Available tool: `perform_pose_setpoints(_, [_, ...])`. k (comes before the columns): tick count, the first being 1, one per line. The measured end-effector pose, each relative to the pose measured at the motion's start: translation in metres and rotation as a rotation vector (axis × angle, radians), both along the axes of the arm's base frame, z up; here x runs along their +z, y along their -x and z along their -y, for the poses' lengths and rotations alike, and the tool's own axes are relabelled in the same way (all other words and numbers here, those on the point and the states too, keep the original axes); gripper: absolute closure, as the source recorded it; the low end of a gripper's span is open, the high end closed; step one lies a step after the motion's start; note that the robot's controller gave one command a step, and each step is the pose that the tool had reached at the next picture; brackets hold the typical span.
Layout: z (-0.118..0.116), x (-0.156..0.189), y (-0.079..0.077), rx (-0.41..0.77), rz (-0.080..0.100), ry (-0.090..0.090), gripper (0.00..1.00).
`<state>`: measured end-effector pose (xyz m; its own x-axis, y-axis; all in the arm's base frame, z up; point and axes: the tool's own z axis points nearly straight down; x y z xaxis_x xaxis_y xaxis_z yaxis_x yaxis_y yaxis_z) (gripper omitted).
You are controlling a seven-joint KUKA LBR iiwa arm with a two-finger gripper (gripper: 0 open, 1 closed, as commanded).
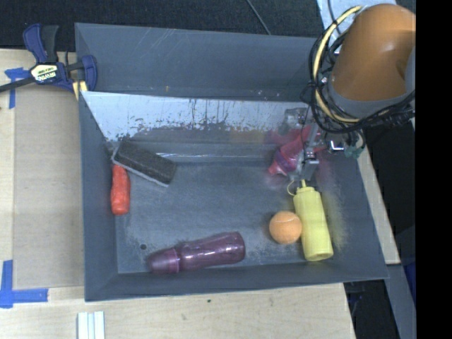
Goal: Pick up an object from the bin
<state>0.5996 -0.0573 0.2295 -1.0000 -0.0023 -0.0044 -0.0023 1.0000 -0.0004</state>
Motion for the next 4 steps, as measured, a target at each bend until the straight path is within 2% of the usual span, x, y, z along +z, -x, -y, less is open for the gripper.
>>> perform_pose_setpoints(1, [0.0, 0.0, 0.0, 0.0, 0.0, 0.0, 0.0])
perform_pose_setpoints(2, [-0.011, -0.029, -0.001, 0.004, 0.001, 0.0, 0.0])
perform_pose_setpoints(3, [0.005, -0.016, -0.003, 0.0, 0.01, 0.002, 0.0])
perform_pose_setpoints(4, [0.002, -0.015, -0.012, 0.009, 0.009, 0.0, 0.0])
